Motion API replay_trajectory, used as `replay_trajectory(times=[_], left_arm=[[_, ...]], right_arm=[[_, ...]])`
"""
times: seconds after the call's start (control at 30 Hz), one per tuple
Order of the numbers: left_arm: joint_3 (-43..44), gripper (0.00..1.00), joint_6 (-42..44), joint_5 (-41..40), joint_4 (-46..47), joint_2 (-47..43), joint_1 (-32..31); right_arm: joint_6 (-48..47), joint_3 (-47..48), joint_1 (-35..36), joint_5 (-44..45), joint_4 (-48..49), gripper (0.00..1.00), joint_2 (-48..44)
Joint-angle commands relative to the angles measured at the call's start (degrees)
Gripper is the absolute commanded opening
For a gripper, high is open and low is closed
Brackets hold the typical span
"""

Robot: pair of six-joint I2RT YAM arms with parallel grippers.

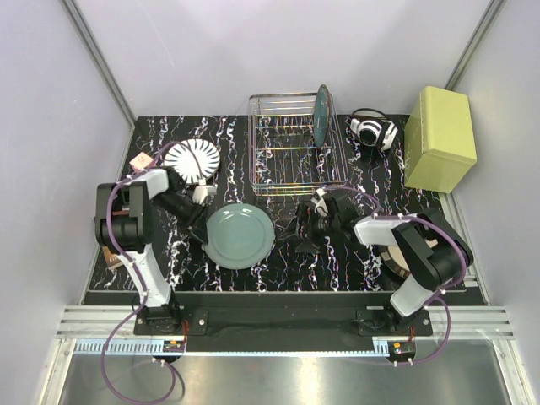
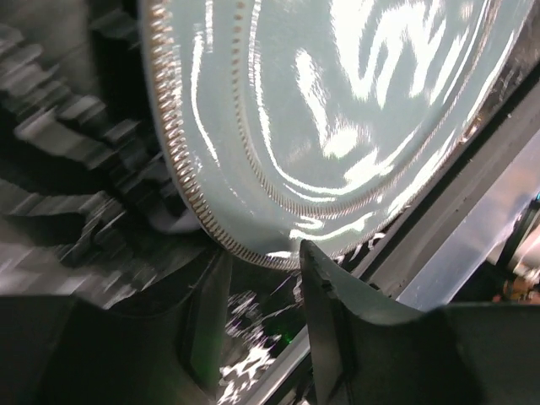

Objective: Load the plates into the dish rack

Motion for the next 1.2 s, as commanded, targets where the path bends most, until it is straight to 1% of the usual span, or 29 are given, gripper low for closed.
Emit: replay_trajectory(times=[0.0,0.03,0.1,0.3,0.43,0.57,0.63,0.77,0.8,0.83,0.87,0.9,0.93,1.0,1.03,1.13,1.17], left_arm=[[1.24,0.40,-1.28,5.35,-1.60,-1.15,-5.25],[1.68,0.40,-1.45,5.70,-1.60,-0.36,-5.25],[2.03,0.40,-1.98,6.05,-1.60,0.17,-7.27],[2.30,0.38,-1.98,5.97,-1.60,1.31,-9.56],[2.21,0.37,-2.42,5.00,-1.24,1.92,-11.05],[2.65,0.33,-3.83,5.70,-0.37,2.89,-11.67],[2.65,0.33,-4.18,5.79,0.07,3.07,-11.85],[2.65,0.32,-4.62,6.05,0.34,3.16,-12.20],[2.65,0.31,-4.62,6.05,0.43,2.98,-12.29],[2.56,0.31,-4.71,6.05,0.34,3.07,-12.37],[2.56,0.31,-4.62,5.97,0.34,3.07,-12.55],[2.56,0.31,-4.71,5.97,0.34,3.07,-12.72],[2.56,0.31,-4.62,5.88,0.43,3.07,-12.81],[2.56,0.31,-4.71,5.79,0.43,3.25,-13.25],[2.65,0.31,-4.71,5.62,0.43,3.33,-13.34],[2.65,0.31,-4.71,5.53,0.34,3.33,-13.43],[2.56,0.31,-4.71,5.61,0.43,3.33,-13.52]], right_arm=[[9.60,-5.60,0.57,9.16,11.28,0.98,-1.80],[10.21,-6.30,0.65,11.08,12.09,0.97,-1.01],[10.22,-6.14,1.00,12.76,13.15,0.97,-0.22],[9.87,-1.22,2.23,17.16,17.98,0.94,5.85],[11.01,2.47,4.51,16.03,18.78,0.91,10.15],[11.19,2.83,5.66,13.48,19.92,0.89,12.18],[10.75,1.78,6.10,11.55,20.54,0.86,11.75],[10.05,-1.73,7.94,11.72,21.94,0.79,8.59],[9.78,-2.35,8.21,11.98,22.47,0.77,7.80],[8.74,-3.23,8.56,12.50,22.56,0.71,6.22],[8.12,-3.50,8.83,12.68,22.56,0.68,5.51],[7.68,-3.50,9.09,12.68,22.47,0.64,4.98],[7.24,-3.41,9.18,12.86,22.21,0.57,4.02],[6.71,-2.80,9.09,13.39,20.90,0.51,2.87],[6.10,-2.62,9.18,14.00,20.46,0.43,2.43],[5.04,-2.27,9.18,15.93,19.40,0.30,0.67],[4.69,-2.10,9.18,16.37,19.22,0.23,0.23]])
